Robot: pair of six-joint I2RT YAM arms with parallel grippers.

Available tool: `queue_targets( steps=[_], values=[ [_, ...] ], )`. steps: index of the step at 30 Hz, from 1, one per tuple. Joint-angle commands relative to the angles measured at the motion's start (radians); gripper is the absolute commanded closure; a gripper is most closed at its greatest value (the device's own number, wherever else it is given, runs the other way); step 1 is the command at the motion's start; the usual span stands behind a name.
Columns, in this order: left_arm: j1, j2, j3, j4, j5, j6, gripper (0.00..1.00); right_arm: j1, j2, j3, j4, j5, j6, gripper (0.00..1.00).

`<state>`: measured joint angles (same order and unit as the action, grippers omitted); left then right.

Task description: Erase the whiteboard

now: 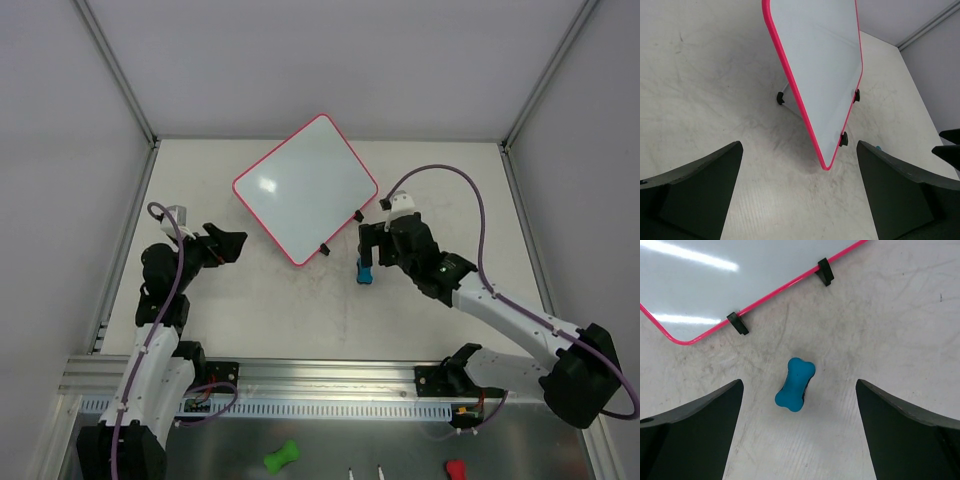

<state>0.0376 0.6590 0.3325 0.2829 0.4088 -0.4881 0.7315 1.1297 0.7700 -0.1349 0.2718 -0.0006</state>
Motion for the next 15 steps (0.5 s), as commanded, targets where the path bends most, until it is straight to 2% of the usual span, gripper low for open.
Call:
queue_targets(
  steps=[1, 10, 15],
  values=[
    [-0.016, -0.064, -0.033, -0.017, -0.056, -0.017, 0.01, 0.008, -0.074, -0.023, 0.096, 0.043, -0.059, 0.01],
    [-0.024, -0.217, -0.102, -0.079, -0.134, -0.06, 0.01, 0.013, -0.194, -0.254, 0.398, 0.076, -0.085, 0.01],
    [-0.033, -0.231, -0.095, -0.123, -0.168, -0.041, 0.01, 0.014, -0.159, -0.302, 0.454, 0.075, -0.091, 0.01]
  ],
)
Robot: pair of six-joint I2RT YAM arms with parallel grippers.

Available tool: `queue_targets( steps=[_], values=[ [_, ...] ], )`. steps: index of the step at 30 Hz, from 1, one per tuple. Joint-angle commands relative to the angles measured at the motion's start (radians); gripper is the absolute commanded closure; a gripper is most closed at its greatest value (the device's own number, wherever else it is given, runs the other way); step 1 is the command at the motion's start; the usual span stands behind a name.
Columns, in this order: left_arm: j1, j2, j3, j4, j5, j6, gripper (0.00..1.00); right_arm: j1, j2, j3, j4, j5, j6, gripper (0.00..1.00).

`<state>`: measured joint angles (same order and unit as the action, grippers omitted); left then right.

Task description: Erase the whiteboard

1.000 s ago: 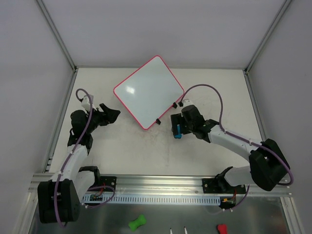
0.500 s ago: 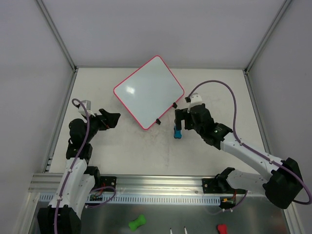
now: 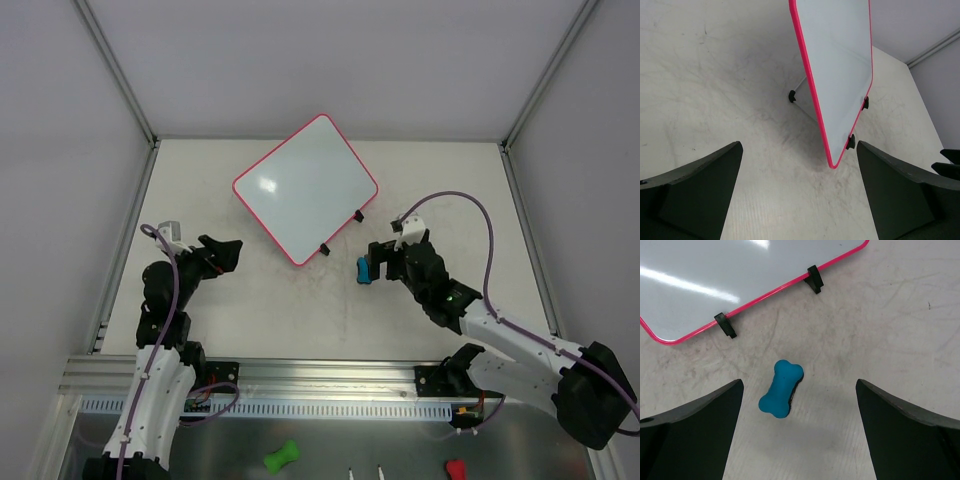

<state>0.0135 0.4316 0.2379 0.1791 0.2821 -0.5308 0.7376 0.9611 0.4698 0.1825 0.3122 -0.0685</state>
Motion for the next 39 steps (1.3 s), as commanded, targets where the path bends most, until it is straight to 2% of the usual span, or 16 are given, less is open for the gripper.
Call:
queue_targets(
  steps=[1, 7, 14, 39],
  values=[
    [-0.007, -0.001, -0.002, -0.02, -0.05, 0.005, 0.01, 0.008, 0.016, -0.006, 0.161, 0.033, -0.024, 0.01],
    [-0.009, 0.016, -0.035, -0.006, -0.092, 0.022, 0.01, 0.008, 0.063, -0.02, 0.201, 0.048, -0.024, 0.01],
    [-0.009, 0.041, -0.034, 0.025, -0.041, 0.031, 0.01, 0.008, 0.116, 0.007, 0.193, 0.028, -0.019, 0.01],
    [-0.009, 0.055, -0.031, 0.031, -0.035, 0.025, 0.01, 0.008, 0.123, 0.013, 0.183, 0.047, -0.036, 0.01]
  ],
)
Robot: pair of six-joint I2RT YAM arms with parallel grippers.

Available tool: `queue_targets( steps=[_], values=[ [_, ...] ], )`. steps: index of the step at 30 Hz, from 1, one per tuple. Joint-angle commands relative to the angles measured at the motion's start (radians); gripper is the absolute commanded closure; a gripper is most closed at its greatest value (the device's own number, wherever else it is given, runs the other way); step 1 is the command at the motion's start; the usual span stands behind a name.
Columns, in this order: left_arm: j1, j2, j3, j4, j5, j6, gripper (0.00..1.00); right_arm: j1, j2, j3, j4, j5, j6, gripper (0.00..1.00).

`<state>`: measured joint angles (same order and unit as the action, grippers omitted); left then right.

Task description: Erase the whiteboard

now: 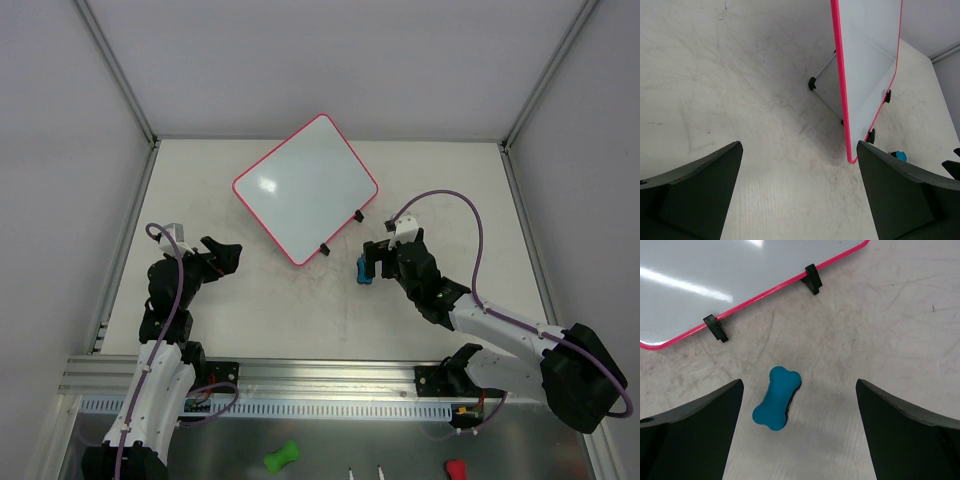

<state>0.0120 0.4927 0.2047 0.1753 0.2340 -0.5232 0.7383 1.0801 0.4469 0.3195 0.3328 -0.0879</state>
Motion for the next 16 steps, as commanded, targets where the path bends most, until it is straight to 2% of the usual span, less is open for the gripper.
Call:
queue_targets(
  steps=[1, 16],
  values=[
    [-0.007, -0.006, 0.002, 0.035, 0.013, 0.017, 0.01, 0.009, 0.003, 0.036, 0.046, 0.026, -0.015, 0.01],
    [-0.007, -0.006, 0.001, 0.035, 0.013, 0.014, 0.01, 0.007, 0.015, 0.046, 0.039, 0.025, -0.018, 0.01]
  ],
)
